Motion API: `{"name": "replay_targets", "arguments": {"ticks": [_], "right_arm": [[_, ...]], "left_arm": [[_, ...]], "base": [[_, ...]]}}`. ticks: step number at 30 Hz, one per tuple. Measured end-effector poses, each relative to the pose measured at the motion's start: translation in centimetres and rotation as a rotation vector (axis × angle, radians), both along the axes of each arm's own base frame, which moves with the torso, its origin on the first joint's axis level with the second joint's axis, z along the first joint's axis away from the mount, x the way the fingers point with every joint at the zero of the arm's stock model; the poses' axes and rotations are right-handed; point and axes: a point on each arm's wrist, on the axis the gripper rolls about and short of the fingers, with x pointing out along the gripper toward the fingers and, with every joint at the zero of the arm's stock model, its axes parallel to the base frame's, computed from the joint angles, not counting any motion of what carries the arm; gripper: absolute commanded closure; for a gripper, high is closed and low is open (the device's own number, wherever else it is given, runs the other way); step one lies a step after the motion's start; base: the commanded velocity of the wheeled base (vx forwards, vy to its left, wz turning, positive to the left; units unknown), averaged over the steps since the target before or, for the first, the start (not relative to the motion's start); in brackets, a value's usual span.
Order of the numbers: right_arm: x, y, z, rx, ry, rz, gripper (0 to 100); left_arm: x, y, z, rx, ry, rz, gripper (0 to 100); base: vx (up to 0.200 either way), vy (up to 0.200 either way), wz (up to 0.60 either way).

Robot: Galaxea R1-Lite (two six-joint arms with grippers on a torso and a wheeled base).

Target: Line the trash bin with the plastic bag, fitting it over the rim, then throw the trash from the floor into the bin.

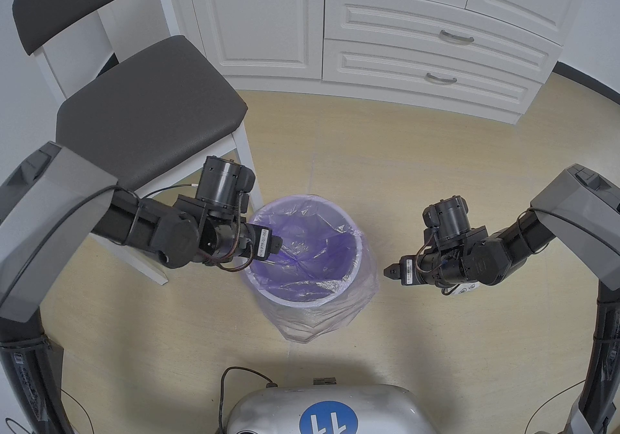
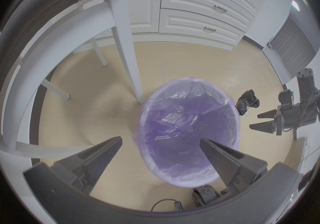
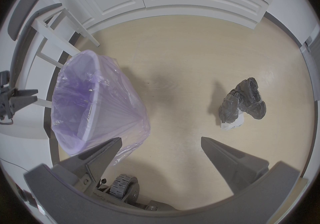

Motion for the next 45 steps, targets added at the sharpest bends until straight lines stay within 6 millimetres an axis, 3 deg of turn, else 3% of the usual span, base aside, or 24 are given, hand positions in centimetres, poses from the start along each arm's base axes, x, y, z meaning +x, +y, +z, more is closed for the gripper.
{"name": "replay_targets", "arguments": {"ticks": [7,21,31,39,45], "right_arm": [[0.3,-0.1,-0.5,-0.001,0.009,-0.003,0],[0.6,-0.4,-0.9,0.007,0.016,-0.002,0],[0.6,-0.4,-0.9,0.007,0.014,-0.004,0],[0.7,-0.5,-0.7,0.008,0.009,-0.006,0],[0.6,-0.6,-0.5,0.009,0.004,-0.006,0]], "left_arm": [[2.3,-2.4,-0.8,0.025,0.020,-0.024,0],[5.0,-7.2,-6.2,0.133,0.014,-0.042,0],[3.4,-8.2,-9.6,0.154,0.067,-0.014,0],[1.3,-9.3,-9.7,0.155,0.064,0.026,0],[0.9,-9.3,-9.1,0.186,0.042,0.030,0]], "base": [[0.000,0.000,0.00],[0.000,0.000,0.00],[0.000,0.000,0.00],[0.000,0.000,0.00],[0.000,0.000,0.00]]}}
